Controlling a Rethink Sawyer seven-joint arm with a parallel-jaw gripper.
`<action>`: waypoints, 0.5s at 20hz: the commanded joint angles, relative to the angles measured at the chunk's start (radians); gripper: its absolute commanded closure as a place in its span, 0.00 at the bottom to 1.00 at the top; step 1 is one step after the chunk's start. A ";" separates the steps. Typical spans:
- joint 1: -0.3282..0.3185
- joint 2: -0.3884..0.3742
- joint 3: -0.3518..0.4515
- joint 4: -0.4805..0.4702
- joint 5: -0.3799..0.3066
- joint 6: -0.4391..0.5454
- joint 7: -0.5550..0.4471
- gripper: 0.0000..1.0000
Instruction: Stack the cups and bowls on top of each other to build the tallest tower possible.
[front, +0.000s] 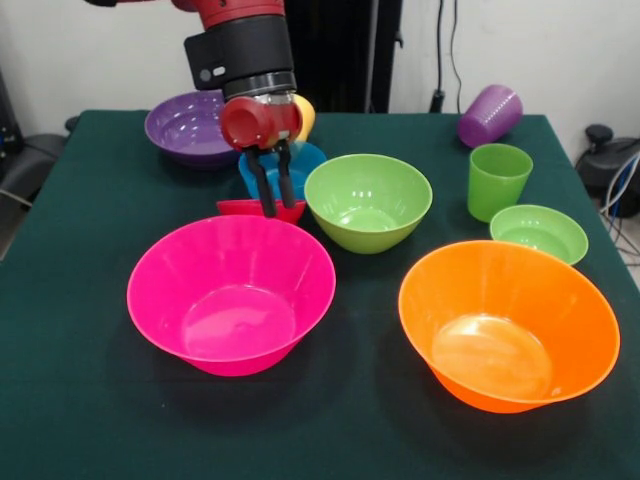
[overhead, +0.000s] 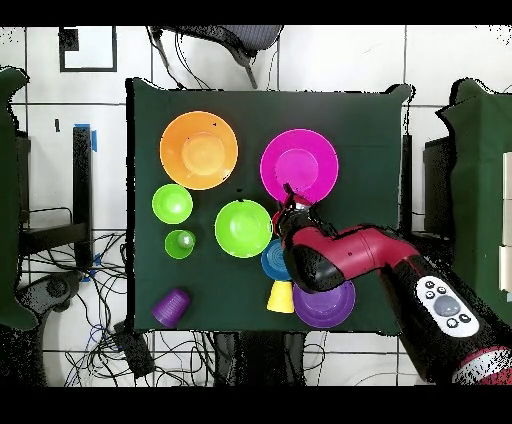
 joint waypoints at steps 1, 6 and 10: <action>0.076 0.063 -0.143 -0.097 -0.072 -0.037 0.143 0.00; 0.160 0.062 -0.262 -0.140 -0.045 -0.128 0.160 0.00; 0.171 0.064 -0.279 -0.146 -0.033 -0.120 0.152 0.00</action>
